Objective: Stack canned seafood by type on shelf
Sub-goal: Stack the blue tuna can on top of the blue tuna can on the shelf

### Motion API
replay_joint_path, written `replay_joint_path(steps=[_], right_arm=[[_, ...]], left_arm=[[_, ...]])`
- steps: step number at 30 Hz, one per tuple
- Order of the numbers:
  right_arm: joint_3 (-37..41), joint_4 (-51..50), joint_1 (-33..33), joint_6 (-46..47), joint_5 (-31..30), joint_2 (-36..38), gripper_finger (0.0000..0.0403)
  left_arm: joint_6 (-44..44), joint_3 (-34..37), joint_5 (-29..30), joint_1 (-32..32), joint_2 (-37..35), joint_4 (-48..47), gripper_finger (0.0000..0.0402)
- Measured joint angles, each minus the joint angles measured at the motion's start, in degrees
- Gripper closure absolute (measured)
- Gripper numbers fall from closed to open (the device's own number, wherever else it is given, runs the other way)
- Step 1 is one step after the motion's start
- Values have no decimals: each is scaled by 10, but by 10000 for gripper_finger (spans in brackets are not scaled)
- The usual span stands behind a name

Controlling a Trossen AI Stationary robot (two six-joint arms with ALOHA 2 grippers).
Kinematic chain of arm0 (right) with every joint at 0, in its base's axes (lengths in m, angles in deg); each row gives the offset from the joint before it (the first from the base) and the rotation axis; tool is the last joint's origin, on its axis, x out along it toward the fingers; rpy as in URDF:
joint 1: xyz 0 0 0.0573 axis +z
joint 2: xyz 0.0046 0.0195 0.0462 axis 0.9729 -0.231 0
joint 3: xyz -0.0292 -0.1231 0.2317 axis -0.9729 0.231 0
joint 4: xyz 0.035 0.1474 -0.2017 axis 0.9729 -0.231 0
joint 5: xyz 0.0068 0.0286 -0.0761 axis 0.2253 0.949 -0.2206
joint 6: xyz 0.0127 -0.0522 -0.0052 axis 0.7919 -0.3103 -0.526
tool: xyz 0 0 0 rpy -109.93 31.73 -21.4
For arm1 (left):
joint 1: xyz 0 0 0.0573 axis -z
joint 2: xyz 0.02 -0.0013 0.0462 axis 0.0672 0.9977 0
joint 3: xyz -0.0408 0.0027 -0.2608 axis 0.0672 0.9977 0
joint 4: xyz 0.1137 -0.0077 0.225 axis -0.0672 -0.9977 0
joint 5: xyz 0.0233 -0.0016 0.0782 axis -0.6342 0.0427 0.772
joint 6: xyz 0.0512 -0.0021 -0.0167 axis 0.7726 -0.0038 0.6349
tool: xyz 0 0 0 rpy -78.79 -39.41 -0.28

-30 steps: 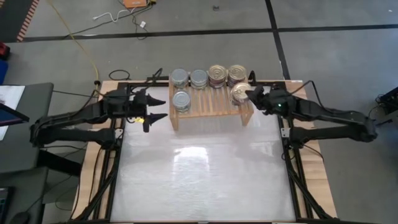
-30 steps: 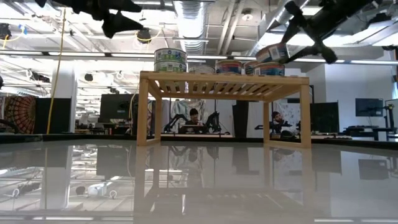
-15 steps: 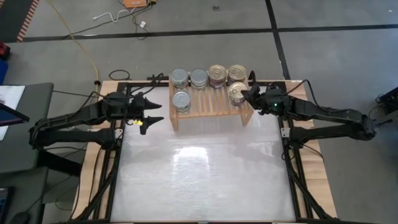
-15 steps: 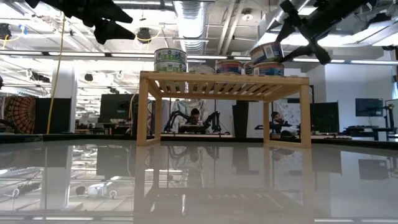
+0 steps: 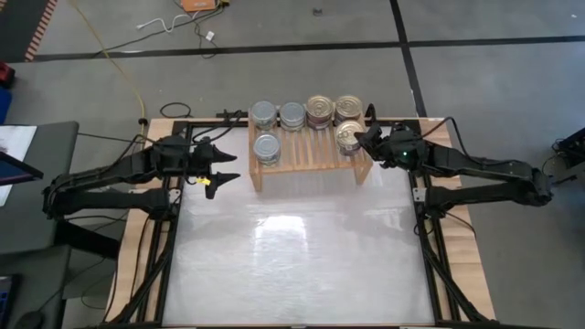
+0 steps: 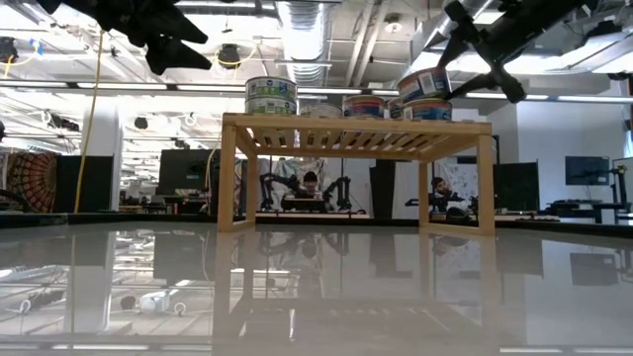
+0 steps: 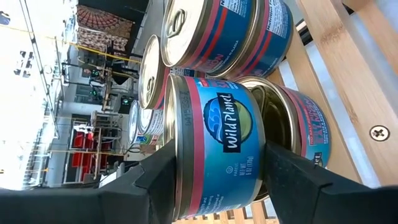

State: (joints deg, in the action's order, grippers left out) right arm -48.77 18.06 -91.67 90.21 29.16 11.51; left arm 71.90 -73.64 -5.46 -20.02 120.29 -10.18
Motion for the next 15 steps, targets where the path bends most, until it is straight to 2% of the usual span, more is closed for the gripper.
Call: replay_joint_path(steps=[8,15], right_arm=[[0,-2,0,-21,20,0,141],[0,-1,-1,-42,25,0,138]], left_arm=[[-7,0,0,0,0,0,130],[-13,0,0,0,0,1,130]])
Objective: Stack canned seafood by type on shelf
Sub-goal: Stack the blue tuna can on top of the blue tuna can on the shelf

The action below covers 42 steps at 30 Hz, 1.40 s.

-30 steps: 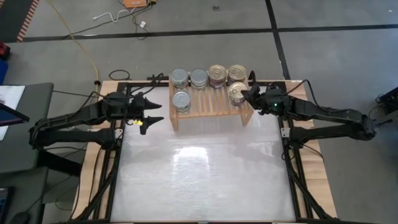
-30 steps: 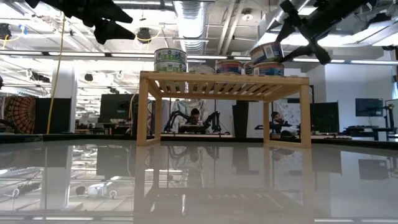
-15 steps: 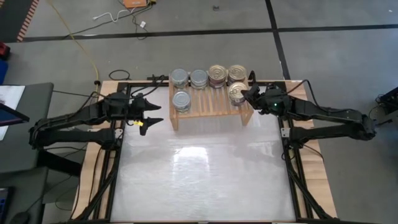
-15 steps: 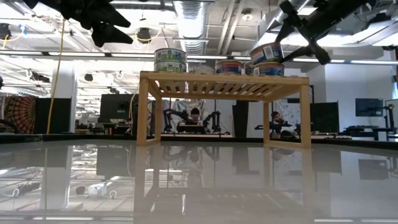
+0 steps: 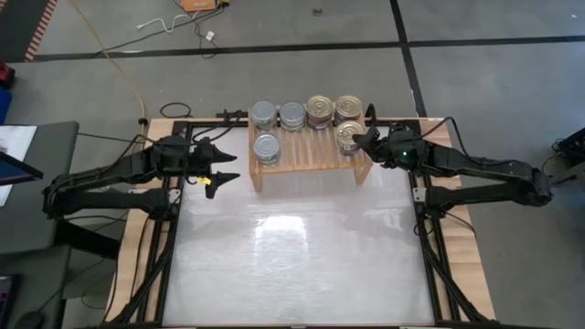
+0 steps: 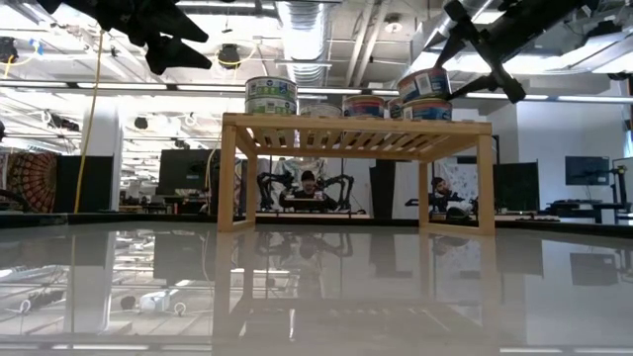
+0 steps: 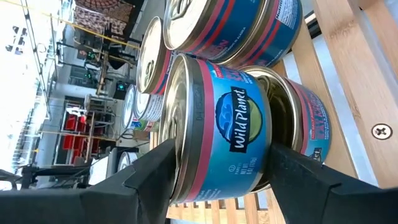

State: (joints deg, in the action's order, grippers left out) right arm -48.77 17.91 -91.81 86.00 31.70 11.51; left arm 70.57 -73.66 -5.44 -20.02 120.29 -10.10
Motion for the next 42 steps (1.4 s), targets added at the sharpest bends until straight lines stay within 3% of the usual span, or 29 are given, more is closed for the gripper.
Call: replay_joint_path(steps=[23,36,42], right_arm=[[-1,-38,-2,-75,6,9,137],[0,-34,-2,-76,7,8,137],[0,-28,-4,-18,8,8,137]], left_arm=[[-23,0,0,0,0,2,130],[-34,0,0,0,0,2,130],[-35,0,0,0,0,2,130]])
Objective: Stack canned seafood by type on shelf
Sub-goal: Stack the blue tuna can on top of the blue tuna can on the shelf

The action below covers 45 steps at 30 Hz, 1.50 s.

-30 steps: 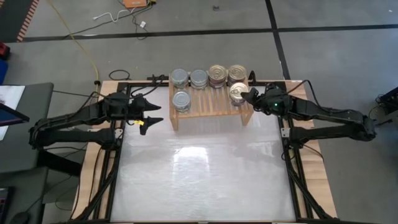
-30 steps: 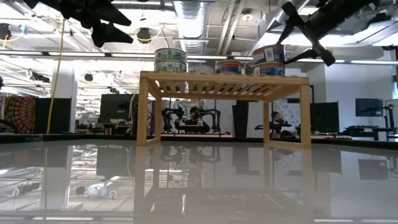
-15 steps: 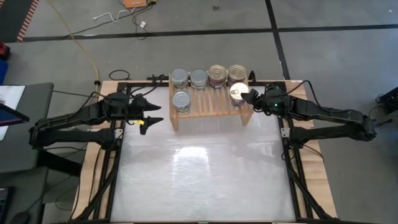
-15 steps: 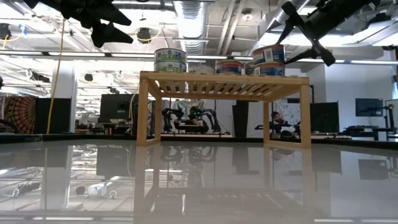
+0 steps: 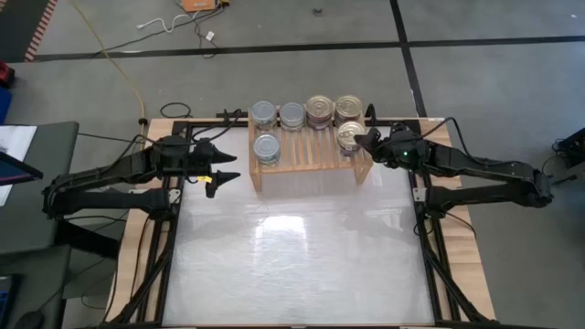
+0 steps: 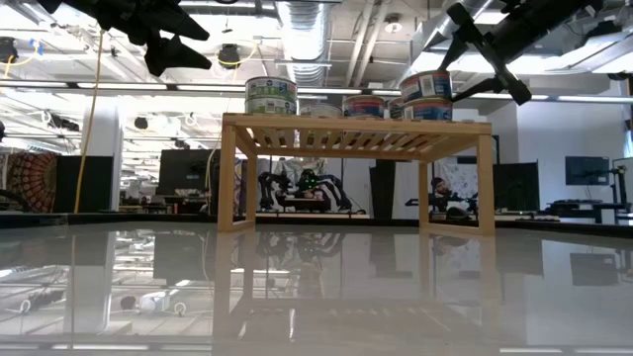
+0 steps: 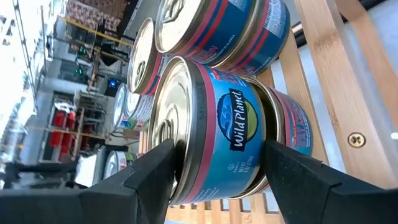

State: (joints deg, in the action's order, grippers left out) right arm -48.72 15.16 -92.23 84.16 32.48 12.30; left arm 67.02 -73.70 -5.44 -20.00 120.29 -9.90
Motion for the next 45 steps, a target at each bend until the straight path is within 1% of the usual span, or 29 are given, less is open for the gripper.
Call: replay_joint_path(steps=[5,11,23,28,45], right_arm=[[0,0,0,36,0,0,137],[0,2,1,15,0,0,137],[0,3,1,29,0,0,137],[0,3,1,29,0,0,137],[0,7,1,28,1,0,137]], left_arm=[[0,0,0,0,0,0,130],[0,0,0,0,0,0,130],[0,0,0,0,0,0,130],[0,0,-17,0,0,-1,130],[-8,0,-17,0,0,-2,130]])
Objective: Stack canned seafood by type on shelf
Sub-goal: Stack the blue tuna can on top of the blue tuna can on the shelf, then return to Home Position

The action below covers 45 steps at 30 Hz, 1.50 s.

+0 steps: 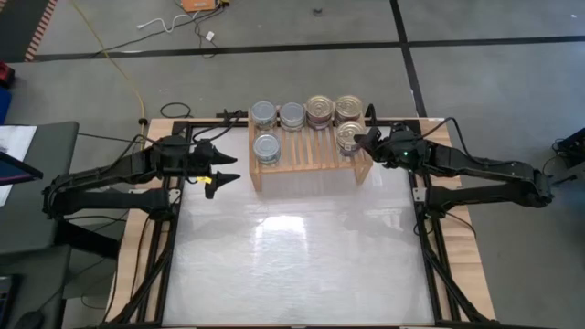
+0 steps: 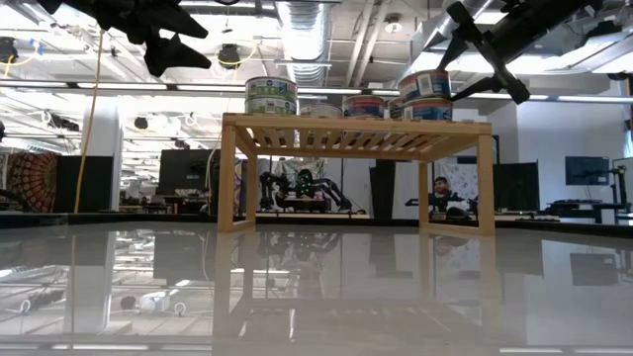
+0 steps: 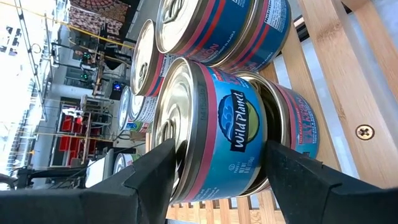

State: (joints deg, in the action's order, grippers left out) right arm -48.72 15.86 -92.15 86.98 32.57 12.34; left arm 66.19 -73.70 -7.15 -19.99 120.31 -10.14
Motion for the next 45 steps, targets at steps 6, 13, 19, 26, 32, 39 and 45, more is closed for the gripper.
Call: replay_joint_path(steps=[6,13,19,26,32,39,45], right_arm=[[0,1,0,5,7,0,137],[-30,-31,0,-36,9,4,137],[-61,-125,0,-45,9,3,137],[-62,-150,5,-46,9,2,137],[-74,-138,5,-104,9,34,137],[-82,-172,38,-302,82,89,137],[-82,-308,99,-336,156,112,137]], left_arm=[[0,0,0,0,0,0,130],[0,0,0,0,0,0,130],[-2,0,0,0,0,0,130],[-3,0,0,0,0,2,130],[-22,0,0,0,0,2,130],[-19,0,3,0,0,-4,130],[23,0,-9,2,0,-42,130]])
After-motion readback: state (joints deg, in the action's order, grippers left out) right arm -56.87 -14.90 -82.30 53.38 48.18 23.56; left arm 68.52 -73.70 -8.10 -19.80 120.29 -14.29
